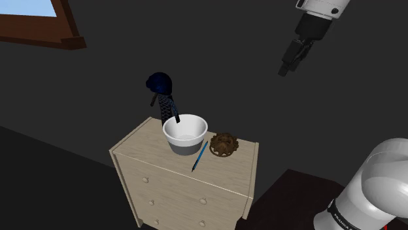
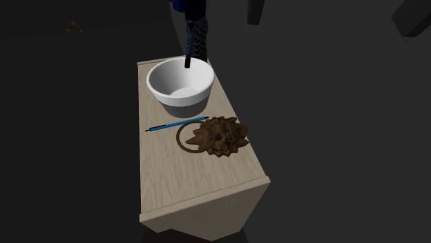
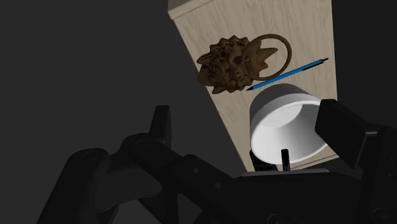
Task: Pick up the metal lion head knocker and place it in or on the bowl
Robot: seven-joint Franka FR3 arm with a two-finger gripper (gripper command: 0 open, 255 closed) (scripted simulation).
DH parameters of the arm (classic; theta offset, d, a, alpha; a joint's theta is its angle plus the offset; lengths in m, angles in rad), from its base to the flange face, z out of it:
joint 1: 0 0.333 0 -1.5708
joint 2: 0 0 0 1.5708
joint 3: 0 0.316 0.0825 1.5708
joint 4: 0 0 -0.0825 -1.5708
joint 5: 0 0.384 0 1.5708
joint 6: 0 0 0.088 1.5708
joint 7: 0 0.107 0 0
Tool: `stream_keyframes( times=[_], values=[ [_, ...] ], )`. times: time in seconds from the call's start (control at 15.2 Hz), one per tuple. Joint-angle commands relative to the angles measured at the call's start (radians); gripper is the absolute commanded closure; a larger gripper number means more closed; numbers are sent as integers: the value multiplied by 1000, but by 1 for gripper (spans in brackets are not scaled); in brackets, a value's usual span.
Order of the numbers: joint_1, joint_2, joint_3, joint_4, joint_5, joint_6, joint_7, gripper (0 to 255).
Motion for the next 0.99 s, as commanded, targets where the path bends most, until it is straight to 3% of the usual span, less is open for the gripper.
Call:
stream_keyframes(
  times=[0.0, 0.92],
  values=[
    [0, 0, 0, 0, 0, 0, 0, 0],
    [32, 261, 234, -140, 55, 302, 226, 0]
  ],
)
